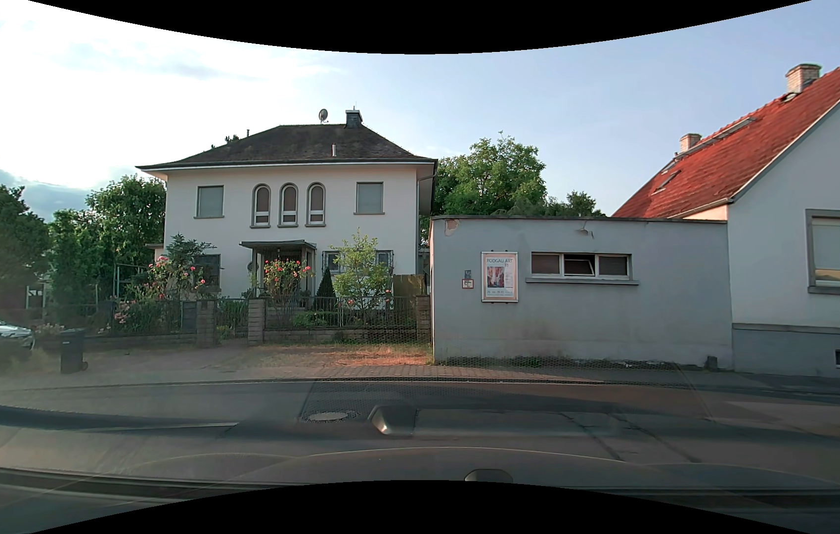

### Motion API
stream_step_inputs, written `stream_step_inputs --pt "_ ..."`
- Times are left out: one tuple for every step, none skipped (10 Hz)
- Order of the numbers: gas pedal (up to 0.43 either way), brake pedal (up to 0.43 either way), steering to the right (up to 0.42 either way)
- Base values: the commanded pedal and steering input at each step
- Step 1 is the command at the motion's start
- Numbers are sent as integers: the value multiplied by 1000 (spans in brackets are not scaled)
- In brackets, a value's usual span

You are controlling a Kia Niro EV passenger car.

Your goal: Follow the waypoints while adhering to traffic rules and regulations

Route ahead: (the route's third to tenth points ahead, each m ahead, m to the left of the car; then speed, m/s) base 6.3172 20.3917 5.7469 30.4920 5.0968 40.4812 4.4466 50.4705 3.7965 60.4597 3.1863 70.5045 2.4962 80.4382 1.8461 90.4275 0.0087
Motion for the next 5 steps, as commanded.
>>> stream_step_inputs --pt "0 207 -312" --pt "0 207 -312" --pt "0 207 -312" --pt "0 207 -312" --pt "0 207 -312"
